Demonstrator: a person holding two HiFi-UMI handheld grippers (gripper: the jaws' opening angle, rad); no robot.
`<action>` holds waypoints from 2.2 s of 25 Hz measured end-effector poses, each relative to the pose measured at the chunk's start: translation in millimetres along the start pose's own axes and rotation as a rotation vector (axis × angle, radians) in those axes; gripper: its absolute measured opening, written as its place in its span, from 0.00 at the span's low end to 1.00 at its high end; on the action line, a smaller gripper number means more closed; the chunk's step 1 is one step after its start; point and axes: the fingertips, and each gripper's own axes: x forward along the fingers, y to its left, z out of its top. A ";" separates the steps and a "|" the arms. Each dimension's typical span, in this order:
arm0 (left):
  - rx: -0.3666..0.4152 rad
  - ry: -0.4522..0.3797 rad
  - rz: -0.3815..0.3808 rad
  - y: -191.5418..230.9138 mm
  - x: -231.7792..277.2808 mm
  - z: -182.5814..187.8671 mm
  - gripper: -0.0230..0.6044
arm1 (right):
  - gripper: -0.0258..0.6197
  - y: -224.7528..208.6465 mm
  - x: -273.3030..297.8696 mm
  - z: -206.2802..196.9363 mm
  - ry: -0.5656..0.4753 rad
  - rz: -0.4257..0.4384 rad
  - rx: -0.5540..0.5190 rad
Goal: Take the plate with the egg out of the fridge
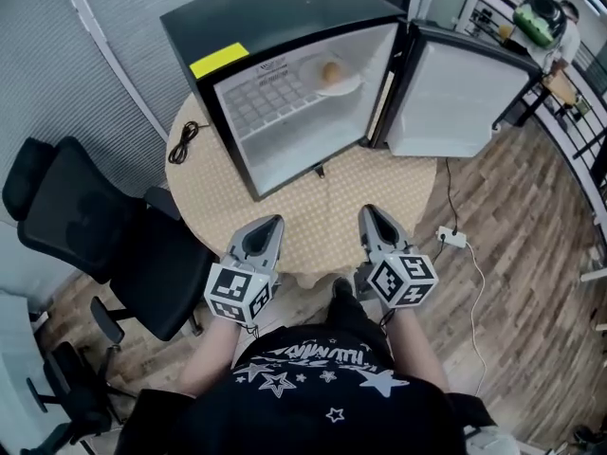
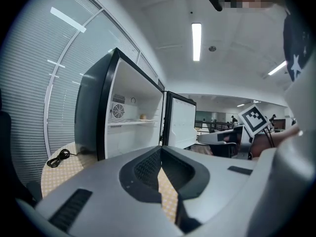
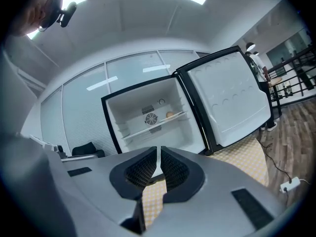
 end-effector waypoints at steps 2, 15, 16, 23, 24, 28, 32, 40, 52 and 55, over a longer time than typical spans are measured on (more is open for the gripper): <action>-0.001 0.000 0.023 0.5 13.4 5.2 0.04 | 0.10 -14.3 14.6 8.7 0.011 0.010 0.012; -0.002 -0.026 0.185 13.4 83.0 35.6 0.04 | 0.10 -49.0 103.2 72.2 0.010 0.204 0.028; -0.003 -0.029 0.197 14.5 86.4 37.0 0.04 | 0.10 -49.9 108.8 75.7 0.007 0.221 0.053; -0.009 -0.048 0.277 23.5 108.0 41.1 0.04 | 0.10 -54.8 143.5 99.8 -0.039 0.329 0.339; -0.011 -0.053 0.285 23.4 111.1 41.5 0.04 | 0.11 -54.3 148.2 101.1 -0.029 0.342 0.341; -0.013 -0.068 0.324 23.7 122.5 42.9 0.04 | 0.18 -53.8 165.4 106.3 0.015 0.398 0.373; -0.022 -0.080 0.372 25.1 129.9 46.1 0.04 | 0.26 -51.8 180.7 112.3 0.053 0.471 0.503; -0.002 -0.052 0.367 23.6 140.0 45.8 0.04 | 0.39 -52.4 211.3 111.4 0.101 0.523 0.813; -0.013 -0.022 0.321 47.8 159.0 39.9 0.04 | 0.39 -71.3 243.4 120.4 0.031 0.455 1.043; -0.018 -0.014 0.316 52.5 160.8 36.9 0.04 | 0.39 -73.7 248.7 121.8 0.023 0.442 1.057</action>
